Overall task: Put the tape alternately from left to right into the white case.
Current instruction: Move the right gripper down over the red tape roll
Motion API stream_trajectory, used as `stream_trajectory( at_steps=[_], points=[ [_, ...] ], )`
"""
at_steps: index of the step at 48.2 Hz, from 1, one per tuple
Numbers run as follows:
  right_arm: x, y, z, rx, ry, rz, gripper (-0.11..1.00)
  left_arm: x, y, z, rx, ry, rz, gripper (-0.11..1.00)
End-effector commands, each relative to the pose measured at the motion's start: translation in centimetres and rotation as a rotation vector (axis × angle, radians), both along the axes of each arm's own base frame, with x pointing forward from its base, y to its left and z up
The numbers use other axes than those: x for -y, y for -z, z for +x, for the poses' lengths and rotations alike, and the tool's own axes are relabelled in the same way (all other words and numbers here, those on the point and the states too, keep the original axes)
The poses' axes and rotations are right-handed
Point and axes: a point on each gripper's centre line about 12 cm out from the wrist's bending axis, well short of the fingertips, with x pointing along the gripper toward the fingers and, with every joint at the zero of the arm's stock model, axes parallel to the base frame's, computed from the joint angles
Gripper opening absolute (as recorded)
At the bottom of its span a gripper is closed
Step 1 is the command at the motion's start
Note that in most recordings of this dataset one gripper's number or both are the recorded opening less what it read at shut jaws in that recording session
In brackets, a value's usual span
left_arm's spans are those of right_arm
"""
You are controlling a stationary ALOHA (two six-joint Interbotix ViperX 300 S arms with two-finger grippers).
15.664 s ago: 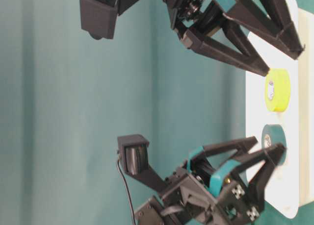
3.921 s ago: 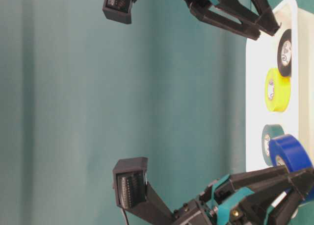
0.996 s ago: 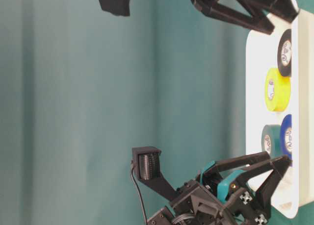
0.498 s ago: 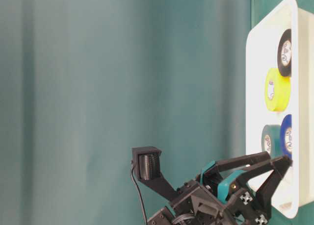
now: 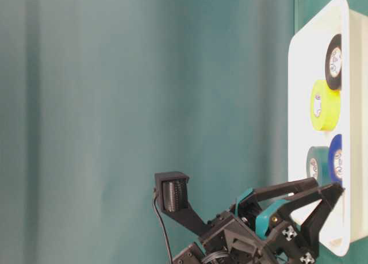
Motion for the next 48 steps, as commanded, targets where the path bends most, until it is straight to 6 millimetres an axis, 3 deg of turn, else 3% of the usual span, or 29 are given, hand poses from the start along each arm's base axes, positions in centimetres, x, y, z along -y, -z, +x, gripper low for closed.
stream_trajectory(
  at_steps=[1,26,48],
  points=[
    [-0.6,-0.8,0.0,0.022,-0.011,0.020,0.74,0.3,-1.5,0.3,0.042,0.009,0.008,0.96],
    [-0.8,0.0,-0.7,-0.007,-0.019,0.015,0.74,1.6,-1.7,0.0,0.050,0.025,-0.005,0.96],
    [-1.3,1.5,-0.1,-0.062,-0.017,0.003,0.74,5.2,-1.6,-0.7,0.055,0.038,-0.087,0.96]
  ],
)
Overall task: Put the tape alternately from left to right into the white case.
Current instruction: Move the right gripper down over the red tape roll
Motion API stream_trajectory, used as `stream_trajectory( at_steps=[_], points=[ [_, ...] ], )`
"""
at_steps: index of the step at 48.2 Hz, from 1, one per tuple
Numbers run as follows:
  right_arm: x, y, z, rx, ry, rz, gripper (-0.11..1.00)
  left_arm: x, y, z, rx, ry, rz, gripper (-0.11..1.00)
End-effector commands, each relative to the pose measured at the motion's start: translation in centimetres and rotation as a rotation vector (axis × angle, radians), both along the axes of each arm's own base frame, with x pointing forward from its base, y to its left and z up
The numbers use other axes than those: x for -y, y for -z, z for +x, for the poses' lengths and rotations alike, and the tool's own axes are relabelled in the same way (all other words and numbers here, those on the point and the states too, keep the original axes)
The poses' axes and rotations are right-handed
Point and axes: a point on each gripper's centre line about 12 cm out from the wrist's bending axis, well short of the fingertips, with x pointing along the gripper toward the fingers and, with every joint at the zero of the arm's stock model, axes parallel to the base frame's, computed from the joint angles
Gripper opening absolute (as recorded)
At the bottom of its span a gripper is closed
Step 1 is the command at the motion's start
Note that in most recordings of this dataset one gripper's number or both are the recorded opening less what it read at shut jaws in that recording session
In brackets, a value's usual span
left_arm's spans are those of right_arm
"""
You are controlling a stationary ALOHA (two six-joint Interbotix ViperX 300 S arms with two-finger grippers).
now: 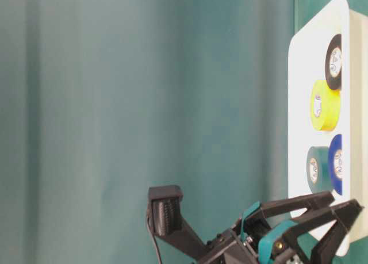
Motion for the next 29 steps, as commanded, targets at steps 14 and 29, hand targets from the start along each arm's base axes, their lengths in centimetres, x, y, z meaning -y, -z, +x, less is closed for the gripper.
stream_trajectory(
  at_steps=[14,29],
  points=[
    [-0.9,0.6,0.0,-0.061,0.028,0.009,0.74,1.2,-1.6,0.2,0.053,0.005,-0.023,0.96],
    [-1.2,2.1,0.7,-0.112,0.031,-0.013,0.74,1.3,-1.4,0.2,0.047,0.008,-0.024,0.96]
  ],
)
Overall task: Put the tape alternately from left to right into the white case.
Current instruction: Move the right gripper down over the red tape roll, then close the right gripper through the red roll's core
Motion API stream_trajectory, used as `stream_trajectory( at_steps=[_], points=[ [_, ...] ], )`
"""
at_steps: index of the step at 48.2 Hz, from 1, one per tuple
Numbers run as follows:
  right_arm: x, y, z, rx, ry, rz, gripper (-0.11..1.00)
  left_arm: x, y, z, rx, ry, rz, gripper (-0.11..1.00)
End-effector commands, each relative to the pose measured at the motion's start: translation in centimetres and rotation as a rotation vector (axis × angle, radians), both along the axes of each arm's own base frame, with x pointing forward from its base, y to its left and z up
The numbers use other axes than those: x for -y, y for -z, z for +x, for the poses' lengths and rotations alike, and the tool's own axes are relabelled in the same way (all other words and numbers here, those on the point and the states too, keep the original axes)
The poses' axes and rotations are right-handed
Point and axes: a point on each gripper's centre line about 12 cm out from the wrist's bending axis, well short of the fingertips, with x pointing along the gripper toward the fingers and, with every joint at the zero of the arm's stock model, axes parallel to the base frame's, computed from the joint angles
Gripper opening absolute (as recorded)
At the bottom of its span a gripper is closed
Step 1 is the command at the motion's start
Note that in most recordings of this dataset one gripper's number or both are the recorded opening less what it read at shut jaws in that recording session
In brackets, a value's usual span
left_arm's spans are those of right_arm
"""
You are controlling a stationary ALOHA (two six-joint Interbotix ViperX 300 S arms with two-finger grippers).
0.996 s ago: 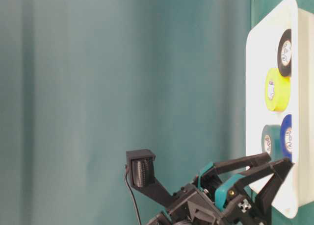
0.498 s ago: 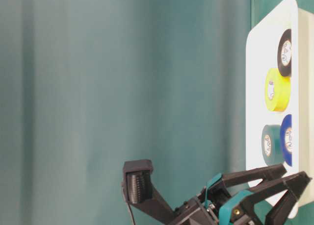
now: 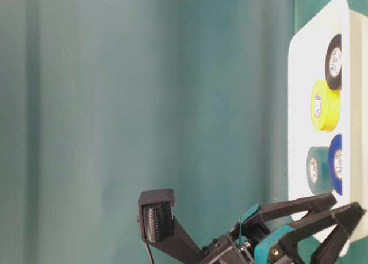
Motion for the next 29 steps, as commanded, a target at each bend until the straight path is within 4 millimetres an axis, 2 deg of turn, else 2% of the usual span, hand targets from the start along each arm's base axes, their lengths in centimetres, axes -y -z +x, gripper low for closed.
stream_trajectory(
  at_steps=[1,14,19,25,29],
  points=[
    [-0.5,-0.3,0.8,0.014,-0.004,0.007,0.74,0.1,-1.0,0.2,0.034,0.002,0.001,0.96],
    [-0.7,0.7,1.5,-0.017,-0.001,-0.006,0.74,0.2,-0.9,0.1,0.031,0.002,0.001,0.95],
    [-0.8,0.6,1.6,-0.013,-0.003,-0.005,0.69,0.1,-0.8,0.1,0.029,0.001,0.001,0.95],
    [-0.9,0.5,1.8,-0.009,-0.003,-0.003,0.56,0.1,-0.8,0.1,0.029,0.001,0.001,0.95],
    [-0.9,0.3,2.0,-0.003,-0.003,-0.001,0.37,0.2,-0.8,0.1,0.029,0.002,0.000,0.95]
  ],
)
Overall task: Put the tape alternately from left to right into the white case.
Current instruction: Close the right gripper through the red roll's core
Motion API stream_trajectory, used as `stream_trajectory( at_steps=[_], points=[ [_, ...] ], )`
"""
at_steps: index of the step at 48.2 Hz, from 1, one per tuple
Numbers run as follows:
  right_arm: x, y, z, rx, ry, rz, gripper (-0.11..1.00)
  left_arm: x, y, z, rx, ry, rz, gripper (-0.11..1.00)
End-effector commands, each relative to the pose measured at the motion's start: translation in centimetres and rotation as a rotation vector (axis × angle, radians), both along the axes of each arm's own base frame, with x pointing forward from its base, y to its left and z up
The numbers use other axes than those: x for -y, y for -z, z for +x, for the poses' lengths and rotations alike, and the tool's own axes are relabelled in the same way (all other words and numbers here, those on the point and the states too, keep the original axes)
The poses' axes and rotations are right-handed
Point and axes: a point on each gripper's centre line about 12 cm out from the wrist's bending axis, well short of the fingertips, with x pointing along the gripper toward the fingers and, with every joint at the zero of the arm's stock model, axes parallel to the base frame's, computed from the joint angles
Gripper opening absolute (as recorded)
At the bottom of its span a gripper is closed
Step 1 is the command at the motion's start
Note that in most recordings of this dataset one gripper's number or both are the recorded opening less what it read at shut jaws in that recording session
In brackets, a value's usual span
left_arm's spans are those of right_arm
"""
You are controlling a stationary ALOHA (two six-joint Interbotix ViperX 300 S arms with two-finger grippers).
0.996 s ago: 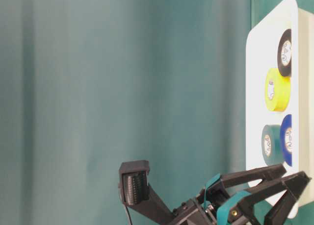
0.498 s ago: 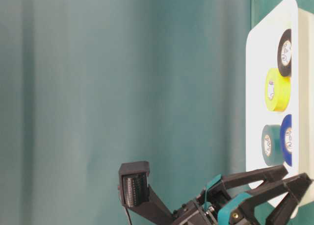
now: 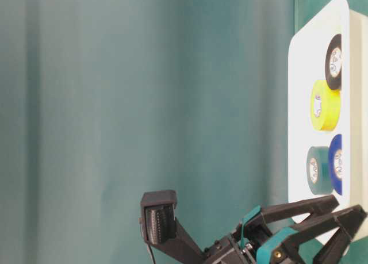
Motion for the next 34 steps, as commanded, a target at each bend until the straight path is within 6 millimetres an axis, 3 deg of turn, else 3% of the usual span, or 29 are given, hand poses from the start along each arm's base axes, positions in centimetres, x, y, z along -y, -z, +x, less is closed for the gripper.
stream_trajectory(
  at_steps=[1,3,18,34],
  points=[
    [-0.3,-0.8,0.7,0.030,-0.002,0.014,0.32,0.0,-1.1,0.3,0.037,-0.001,0.001,0.95],
    [-0.3,-0.9,0.8,0.035,-0.001,0.018,0.27,0.0,-1.1,0.3,0.037,0.000,0.002,0.95],
    [-0.6,-2.1,1.2,0.074,-0.003,0.034,0.27,0.1,-1.0,0.1,0.032,0.001,0.001,0.95],
    [-0.5,-6.6,2.4,0.182,0.015,0.055,0.27,0.0,-1.0,0.1,0.032,-0.001,0.001,0.95]
  ],
)
